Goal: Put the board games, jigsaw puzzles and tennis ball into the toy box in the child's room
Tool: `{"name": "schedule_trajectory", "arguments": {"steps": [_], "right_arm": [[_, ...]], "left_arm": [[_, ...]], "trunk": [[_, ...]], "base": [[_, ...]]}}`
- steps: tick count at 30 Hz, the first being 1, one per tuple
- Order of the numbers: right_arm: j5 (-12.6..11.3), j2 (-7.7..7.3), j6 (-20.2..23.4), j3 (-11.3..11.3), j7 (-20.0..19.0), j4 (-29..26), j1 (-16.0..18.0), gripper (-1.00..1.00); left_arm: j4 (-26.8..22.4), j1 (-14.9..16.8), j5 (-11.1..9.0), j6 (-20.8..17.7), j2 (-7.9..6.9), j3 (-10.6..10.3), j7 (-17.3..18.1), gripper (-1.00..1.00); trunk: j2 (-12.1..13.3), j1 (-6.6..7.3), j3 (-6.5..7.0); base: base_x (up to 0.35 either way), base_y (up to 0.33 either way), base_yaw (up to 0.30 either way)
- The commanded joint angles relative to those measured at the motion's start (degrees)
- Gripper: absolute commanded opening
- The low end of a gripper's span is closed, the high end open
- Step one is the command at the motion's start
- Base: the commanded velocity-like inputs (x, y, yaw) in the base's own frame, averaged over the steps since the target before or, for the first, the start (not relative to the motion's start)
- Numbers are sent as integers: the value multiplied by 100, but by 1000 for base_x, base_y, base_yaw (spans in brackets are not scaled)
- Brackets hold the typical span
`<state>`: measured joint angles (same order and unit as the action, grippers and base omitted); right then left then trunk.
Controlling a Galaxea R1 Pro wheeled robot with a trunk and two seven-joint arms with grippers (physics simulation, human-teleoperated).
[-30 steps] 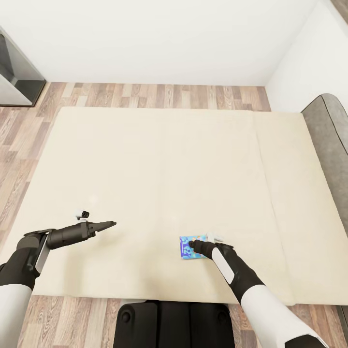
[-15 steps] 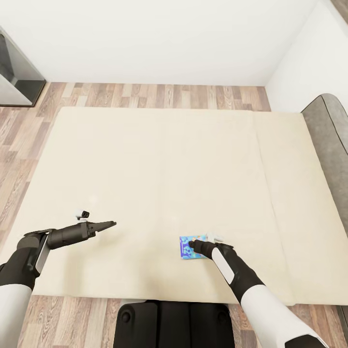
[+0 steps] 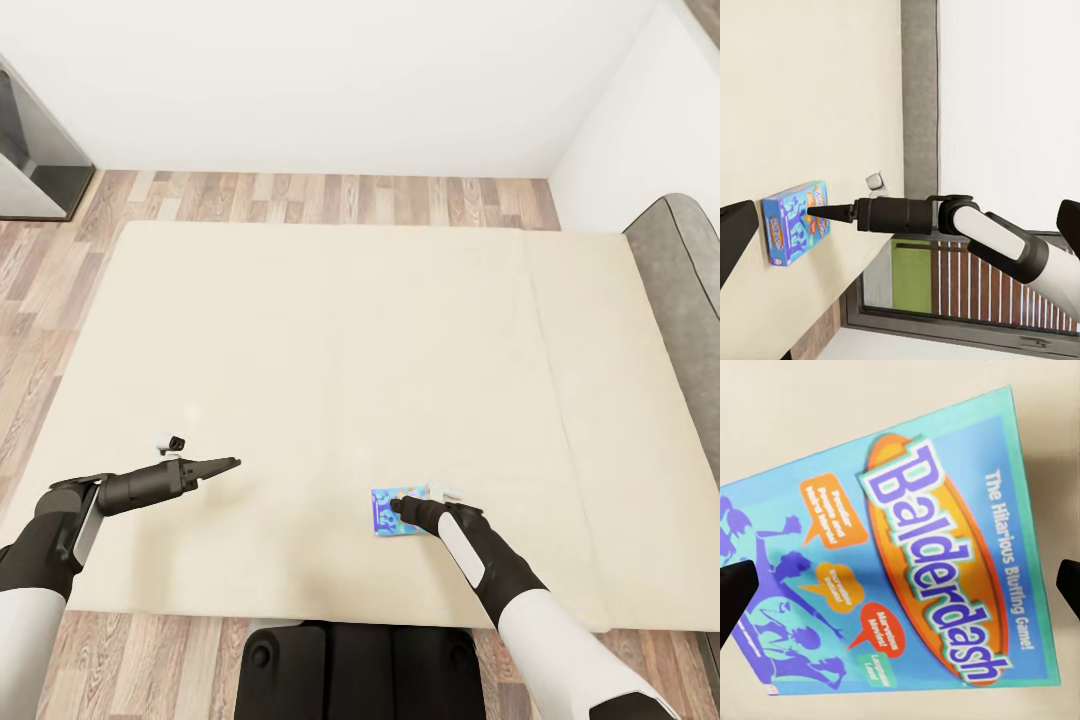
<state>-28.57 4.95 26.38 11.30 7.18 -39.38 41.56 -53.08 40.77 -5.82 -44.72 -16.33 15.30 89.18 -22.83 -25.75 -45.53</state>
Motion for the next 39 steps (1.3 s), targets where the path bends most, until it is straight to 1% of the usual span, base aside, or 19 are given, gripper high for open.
{"name": "schedule_trajectory", "arguments": {"steps": [1, 39], "right_arm": [[-60, -3, 17, 21, 55, -10, 2, 100], [-61, 5, 25, 21, 55, -8, 2, 100]], "left_arm": [[-1, 2, 2, -61, 1, 0, 22, 100], [-1, 2, 2, -55, -1, 0, 25, 100]], "trunk": [[-9, -3, -6], [-9, -3, -6]], "base": [[0, 0, 0], [0, 7, 0]]}}
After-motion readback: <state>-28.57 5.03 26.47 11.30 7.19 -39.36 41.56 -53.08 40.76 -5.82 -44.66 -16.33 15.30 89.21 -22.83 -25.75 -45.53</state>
